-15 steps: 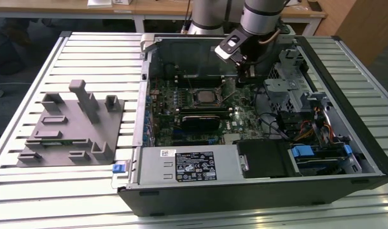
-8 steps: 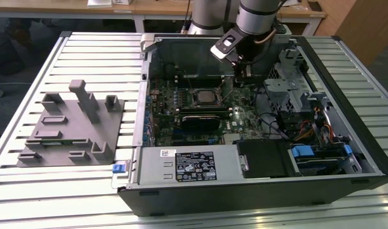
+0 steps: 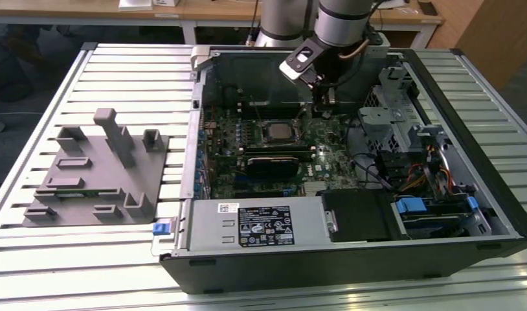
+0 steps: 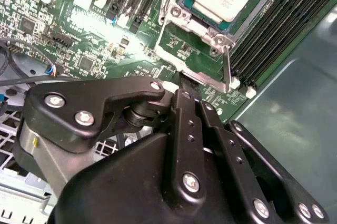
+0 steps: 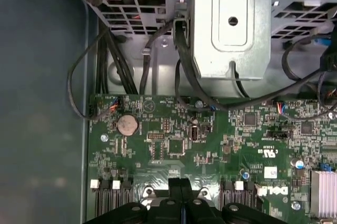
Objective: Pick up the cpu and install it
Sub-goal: 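Close the cpu cover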
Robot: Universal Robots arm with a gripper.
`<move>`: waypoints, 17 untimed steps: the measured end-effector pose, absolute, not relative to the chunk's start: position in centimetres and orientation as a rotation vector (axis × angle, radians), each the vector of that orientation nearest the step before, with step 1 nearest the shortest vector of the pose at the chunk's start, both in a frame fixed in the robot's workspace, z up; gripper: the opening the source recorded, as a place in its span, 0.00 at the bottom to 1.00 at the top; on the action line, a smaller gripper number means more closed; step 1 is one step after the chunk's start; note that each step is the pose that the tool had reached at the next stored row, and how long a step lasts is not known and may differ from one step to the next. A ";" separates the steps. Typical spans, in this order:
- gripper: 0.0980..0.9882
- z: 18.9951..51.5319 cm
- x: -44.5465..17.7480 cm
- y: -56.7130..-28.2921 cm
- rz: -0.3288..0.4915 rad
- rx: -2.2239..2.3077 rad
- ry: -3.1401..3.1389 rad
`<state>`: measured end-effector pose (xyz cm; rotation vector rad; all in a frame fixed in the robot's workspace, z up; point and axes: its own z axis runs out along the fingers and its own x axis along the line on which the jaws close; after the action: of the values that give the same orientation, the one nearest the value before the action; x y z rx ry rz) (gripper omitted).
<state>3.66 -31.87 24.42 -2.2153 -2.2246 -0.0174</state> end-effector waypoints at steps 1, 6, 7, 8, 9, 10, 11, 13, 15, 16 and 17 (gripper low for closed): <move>0.01 24.4 3.6 -31.9 -0.017 -2.215 -2.225; 0.01 24.3 3.0 -31.9 -0.017 -2.215 -2.225; 0.01 24.3 2.9 -31.9 -0.017 -2.215 -2.225; 0.01 24.3 2.8 -31.9 -0.017 -2.215 -2.225; 0.01 24.3 2.7 -31.9 -0.017 -2.215 -2.225; 0.01 24.3 2.6 -31.9 -0.017 -2.215 -2.225; 0.01 24.3 2.5 -31.9 -0.017 -2.215 -2.225; 0.01 24.2 2.2 -31.9 -0.017 -2.215 -2.225; 0.01 24.2 1.9 -31.9 -0.017 -2.215 -2.225; 0.01 24.2 1.7 -31.9 -0.017 -2.215 -2.225; 0.01 24.2 1.6 -31.9 -0.017 -2.215 -2.225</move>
<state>1.56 -31.91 24.21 -2.2153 -2.2247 -0.0173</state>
